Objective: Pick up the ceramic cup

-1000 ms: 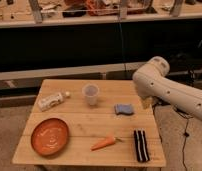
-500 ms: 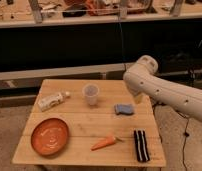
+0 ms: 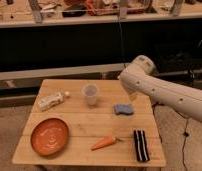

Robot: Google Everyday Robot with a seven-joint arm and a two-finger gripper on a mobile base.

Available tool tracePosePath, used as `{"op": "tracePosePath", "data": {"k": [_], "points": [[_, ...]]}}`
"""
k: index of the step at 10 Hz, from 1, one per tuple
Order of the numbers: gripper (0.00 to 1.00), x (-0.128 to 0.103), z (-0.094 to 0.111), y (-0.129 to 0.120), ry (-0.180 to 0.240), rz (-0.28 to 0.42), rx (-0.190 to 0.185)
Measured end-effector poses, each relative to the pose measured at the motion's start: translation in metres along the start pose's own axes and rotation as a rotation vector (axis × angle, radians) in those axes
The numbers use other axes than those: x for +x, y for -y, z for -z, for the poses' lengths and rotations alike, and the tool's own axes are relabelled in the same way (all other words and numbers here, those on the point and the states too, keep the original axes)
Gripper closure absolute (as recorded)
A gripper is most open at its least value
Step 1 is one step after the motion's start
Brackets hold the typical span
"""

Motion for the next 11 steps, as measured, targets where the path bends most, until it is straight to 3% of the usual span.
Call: {"op": "tracePosePath", "data": {"k": [8,11], "points": [[0.2,-0.04,-0.021,0.047,0.06,0.11,0.078],[0.2,-0.049,-0.027,0.054,0.079,0.14,0.087]]}}
